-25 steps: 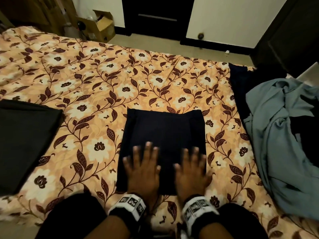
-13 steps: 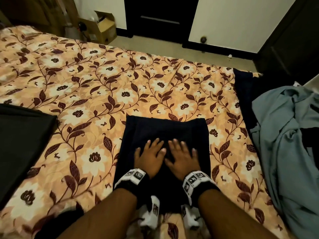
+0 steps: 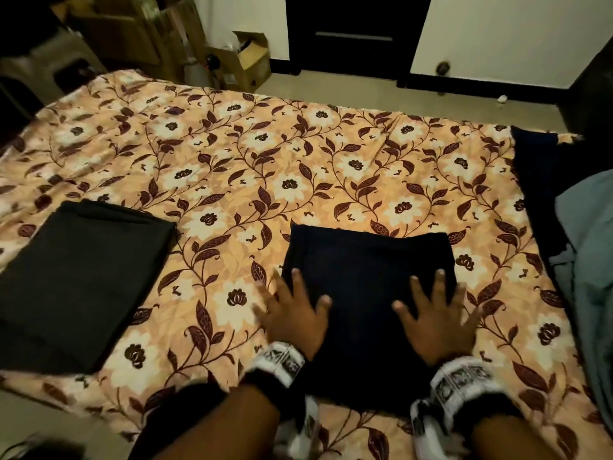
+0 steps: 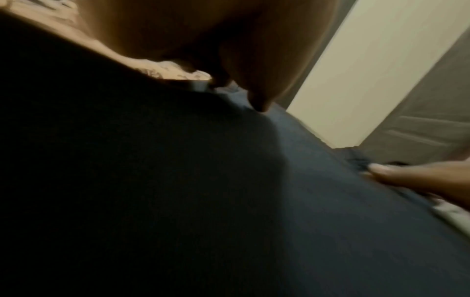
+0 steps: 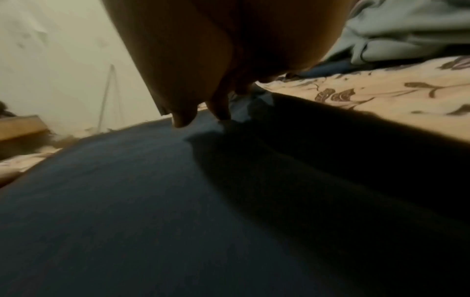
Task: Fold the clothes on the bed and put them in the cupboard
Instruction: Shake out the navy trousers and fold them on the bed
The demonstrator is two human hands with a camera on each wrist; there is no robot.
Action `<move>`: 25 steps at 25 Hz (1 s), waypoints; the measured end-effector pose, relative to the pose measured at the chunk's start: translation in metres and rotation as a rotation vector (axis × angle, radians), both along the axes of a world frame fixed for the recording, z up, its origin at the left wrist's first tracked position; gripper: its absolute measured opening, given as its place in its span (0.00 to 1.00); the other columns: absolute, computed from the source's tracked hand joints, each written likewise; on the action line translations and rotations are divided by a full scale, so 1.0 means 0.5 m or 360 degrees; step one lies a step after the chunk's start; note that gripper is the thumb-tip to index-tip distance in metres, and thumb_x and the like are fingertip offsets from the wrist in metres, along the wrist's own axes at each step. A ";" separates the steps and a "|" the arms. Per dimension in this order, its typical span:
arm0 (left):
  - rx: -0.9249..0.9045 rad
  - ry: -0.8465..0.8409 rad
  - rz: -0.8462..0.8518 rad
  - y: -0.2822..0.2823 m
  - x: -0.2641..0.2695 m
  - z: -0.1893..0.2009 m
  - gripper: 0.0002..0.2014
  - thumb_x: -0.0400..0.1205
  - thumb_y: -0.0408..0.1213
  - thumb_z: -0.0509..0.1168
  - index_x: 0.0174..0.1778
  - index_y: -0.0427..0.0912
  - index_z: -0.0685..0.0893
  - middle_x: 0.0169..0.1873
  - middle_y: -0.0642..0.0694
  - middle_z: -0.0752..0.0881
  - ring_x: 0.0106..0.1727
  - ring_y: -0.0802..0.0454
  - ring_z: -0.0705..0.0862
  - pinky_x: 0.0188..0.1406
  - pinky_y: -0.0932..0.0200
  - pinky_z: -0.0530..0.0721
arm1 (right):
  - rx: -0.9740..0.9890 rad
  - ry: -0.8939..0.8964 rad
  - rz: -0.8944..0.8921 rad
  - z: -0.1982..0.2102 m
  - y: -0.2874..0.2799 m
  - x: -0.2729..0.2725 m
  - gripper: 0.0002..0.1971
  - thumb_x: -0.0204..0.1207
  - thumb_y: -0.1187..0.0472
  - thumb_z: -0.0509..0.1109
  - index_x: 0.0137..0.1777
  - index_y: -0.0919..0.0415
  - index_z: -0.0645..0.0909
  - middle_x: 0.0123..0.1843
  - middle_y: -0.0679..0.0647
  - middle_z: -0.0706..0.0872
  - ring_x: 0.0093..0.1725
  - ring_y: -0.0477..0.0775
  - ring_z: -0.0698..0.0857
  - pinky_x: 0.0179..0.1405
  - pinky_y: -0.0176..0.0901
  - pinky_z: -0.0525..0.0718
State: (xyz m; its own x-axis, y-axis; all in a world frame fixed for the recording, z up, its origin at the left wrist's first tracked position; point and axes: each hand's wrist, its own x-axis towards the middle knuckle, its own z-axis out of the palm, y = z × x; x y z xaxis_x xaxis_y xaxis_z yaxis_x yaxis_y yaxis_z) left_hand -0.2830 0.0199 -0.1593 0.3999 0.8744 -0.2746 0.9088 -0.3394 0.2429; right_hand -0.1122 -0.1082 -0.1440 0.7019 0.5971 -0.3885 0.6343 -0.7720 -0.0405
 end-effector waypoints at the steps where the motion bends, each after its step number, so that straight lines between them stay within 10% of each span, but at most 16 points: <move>1: 0.0008 -0.0075 -0.0227 -0.056 -0.012 -0.001 0.33 0.81 0.60 0.51 0.84 0.56 0.58 0.85 0.41 0.55 0.82 0.31 0.60 0.73 0.27 0.57 | 0.0115 0.0014 0.0144 0.002 -0.015 -0.064 0.30 0.82 0.38 0.46 0.83 0.43 0.49 0.87 0.56 0.44 0.83 0.69 0.52 0.73 0.77 0.58; 4: -0.0047 -0.0201 -0.0511 -0.173 -0.073 -0.032 0.30 0.82 0.59 0.50 0.83 0.61 0.58 0.84 0.53 0.50 0.83 0.41 0.63 0.78 0.33 0.54 | 0.0285 0.0158 0.0171 -0.057 -0.101 -0.199 0.32 0.80 0.37 0.42 0.84 0.42 0.47 0.85 0.46 0.40 0.84 0.60 0.56 0.74 0.74 0.59; 7: -0.0209 -0.0142 0.0180 -0.164 -0.126 -0.018 0.36 0.83 0.68 0.43 0.83 0.64 0.36 0.84 0.51 0.34 0.86 0.40 0.41 0.79 0.29 0.43 | 0.0224 0.0362 -0.0738 -0.042 -0.181 -0.160 0.35 0.81 0.34 0.46 0.84 0.42 0.38 0.87 0.50 0.40 0.85 0.59 0.44 0.78 0.71 0.51; 13: -0.0530 -0.0750 0.0662 -0.031 -0.089 0.039 0.42 0.80 0.39 0.71 0.85 0.40 0.52 0.73 0.33 0.76 0.69 0.33 0.77 0.69 0.43 0.76 | 0.0963 0.0678 -0.1057 0.003 -0.156 -0.096 0.35 0.73 0.60 0.76 0.78 0.62 0.66 0.70 0.66 0.78 0.67 0.71 0.78 0.65 0.56 0.77; 16: -0.0898 -0.0882 0.0637 0.007 -0.098 0.091 0.16 0.74 0.27 0.74 0.59 0.34 0.85 0.49 0.36 0.87 0.45 0.42 0.83 0.44 0.57 0.81 | 0.0918 0.0814 -0.0958 0.038 -0.145 -0.083 0.24 0.73 0.66 0.74 0.69 0.68 0.78 0.62 0.66 0.85 0.59 0.67 0.84 0.61 0.52 0.81; 19: -0.1186 -0.1248 0.0741 0.019 -0.109 0.156 0.02 0.68 0.27 0.72 0.33 0.34 0.84 0.37 0.38 0.88 0.36 0.44 0.81 0.32 0.61 0.79 | 0.1018 0.0817 -0.0682 0.113 -0.115 -0.085 0.20 0.74 0.71 0.72 0.66 0.65 0.79 0.61 0.64 0.86 0.56 0.62 0.84 0.59 0.49 0.78; 25: -0.2098 -0.2379 0.1022 0.025 -0.312 0.196 0.17 0.62 0.32 0.64 0.48 0.36 0.79 0.45 0.34 0.83 0.49 0.36 0.80 0.56 0.48 0.78 | 0.0927 0.1390 -0.0202 0.305 0.029 -0.216 0.14 0.74 0.74 0.69 0.55 0.57 0.81 0.53 0.59 0.88 0.54 0.64 0.85 0.55 0.59 0.81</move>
State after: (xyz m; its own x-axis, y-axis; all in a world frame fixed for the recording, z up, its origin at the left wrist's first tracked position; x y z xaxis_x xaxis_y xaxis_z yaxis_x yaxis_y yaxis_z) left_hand -0.4390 0.0324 -0.0615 0.6444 0.5474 -0.5340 -0.2727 0.8169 0.5083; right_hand -0.2204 -0.0937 0.0087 0.3875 0.7955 -0.4659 0.1220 -0.5452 -0.8294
